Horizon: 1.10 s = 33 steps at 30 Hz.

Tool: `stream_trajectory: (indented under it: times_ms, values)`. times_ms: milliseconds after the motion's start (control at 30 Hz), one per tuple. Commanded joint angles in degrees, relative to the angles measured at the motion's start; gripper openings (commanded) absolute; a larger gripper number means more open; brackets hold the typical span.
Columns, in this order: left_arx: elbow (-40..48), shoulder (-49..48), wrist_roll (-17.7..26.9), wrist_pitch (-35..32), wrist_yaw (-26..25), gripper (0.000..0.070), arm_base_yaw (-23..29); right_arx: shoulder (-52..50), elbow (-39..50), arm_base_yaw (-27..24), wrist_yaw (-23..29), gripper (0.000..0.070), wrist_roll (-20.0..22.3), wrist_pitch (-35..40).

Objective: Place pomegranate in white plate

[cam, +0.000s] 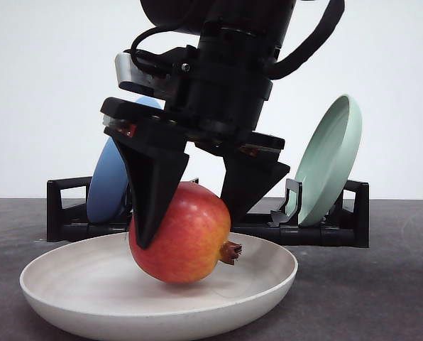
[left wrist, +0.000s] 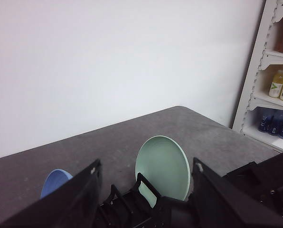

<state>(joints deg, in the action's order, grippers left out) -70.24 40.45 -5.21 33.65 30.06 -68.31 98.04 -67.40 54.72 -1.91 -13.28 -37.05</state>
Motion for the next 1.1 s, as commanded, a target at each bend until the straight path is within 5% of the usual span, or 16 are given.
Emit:
stream_trajectory:
  times_ms: [0, 367, 700, 1067]
  values:
    - [-0.9, 0.3, 0.2, -0.4, 0.2, 0.036, -0.6, 0.8, -1.1, 0.7, 0.0, 0.0527, 0.6, -0.2]
    - [-0.9, 0.3, 0.2, -0.4, 0.2, 0.036, -0.6, 0.8, -1.1, 2.4, 0.2, 0.067, 0.1, -0.7]
    - [-0.9, 0.3, 0.2, -0.2, 0.2, 0.036, -0.6, -1.7, -1.8, 2.5, 4.7, 0.07, 0.5, -1.3]
    - [-0.9, 0.3, 0.2, -0.2, 0.2, 0.036, -0.6, -16.0, -8.7, 1.3, 14.4, 0.07, 4.1, -7.8]
